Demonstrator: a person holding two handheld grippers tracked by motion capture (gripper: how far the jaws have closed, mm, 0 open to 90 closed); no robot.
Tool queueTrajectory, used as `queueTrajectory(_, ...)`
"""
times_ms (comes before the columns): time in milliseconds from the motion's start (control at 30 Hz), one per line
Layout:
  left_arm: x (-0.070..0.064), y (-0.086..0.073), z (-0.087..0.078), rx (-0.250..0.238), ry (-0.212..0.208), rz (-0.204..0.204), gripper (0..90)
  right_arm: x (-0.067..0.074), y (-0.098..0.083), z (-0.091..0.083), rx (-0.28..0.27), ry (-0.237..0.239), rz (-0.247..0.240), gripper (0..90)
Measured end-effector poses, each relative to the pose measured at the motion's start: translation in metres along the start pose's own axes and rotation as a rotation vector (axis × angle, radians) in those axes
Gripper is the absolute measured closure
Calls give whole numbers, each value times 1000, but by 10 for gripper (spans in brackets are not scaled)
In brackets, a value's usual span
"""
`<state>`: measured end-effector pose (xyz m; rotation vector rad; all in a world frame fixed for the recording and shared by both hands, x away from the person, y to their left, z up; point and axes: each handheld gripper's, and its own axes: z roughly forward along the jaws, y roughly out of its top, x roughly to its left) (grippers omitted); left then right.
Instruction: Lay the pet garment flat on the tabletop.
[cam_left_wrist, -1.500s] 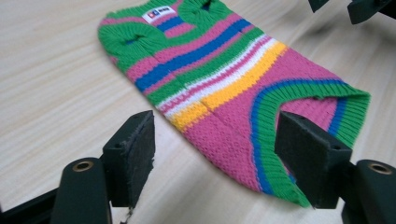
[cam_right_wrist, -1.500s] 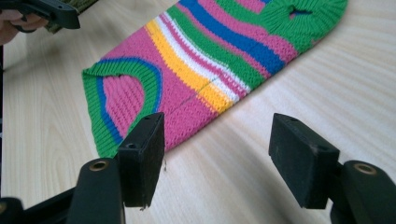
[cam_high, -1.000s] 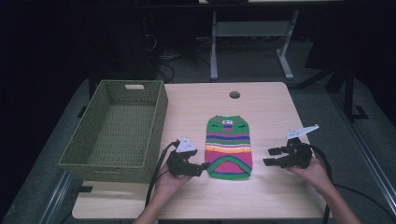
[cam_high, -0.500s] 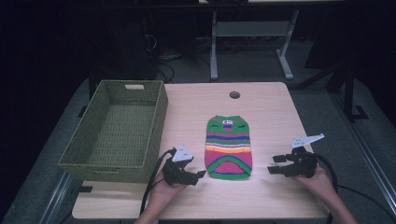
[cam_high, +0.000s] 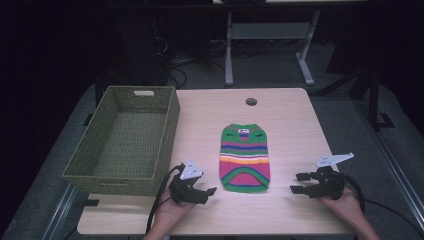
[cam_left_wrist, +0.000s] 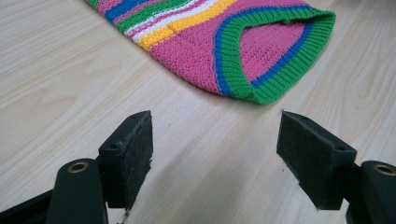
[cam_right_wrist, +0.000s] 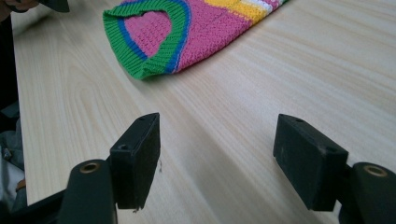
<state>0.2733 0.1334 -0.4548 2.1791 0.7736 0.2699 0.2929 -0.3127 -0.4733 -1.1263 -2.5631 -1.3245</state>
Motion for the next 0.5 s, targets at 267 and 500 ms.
queueTrajectory(267, -3, -7, -7, -9, 3, -2, 261, 6, -14, -5, -21, -22, 5, 298)
queueTrajectory(500, -7, -12, -10, -21, 7, 2, 258, 17, -18, -14, -62, -53, -8, 280)
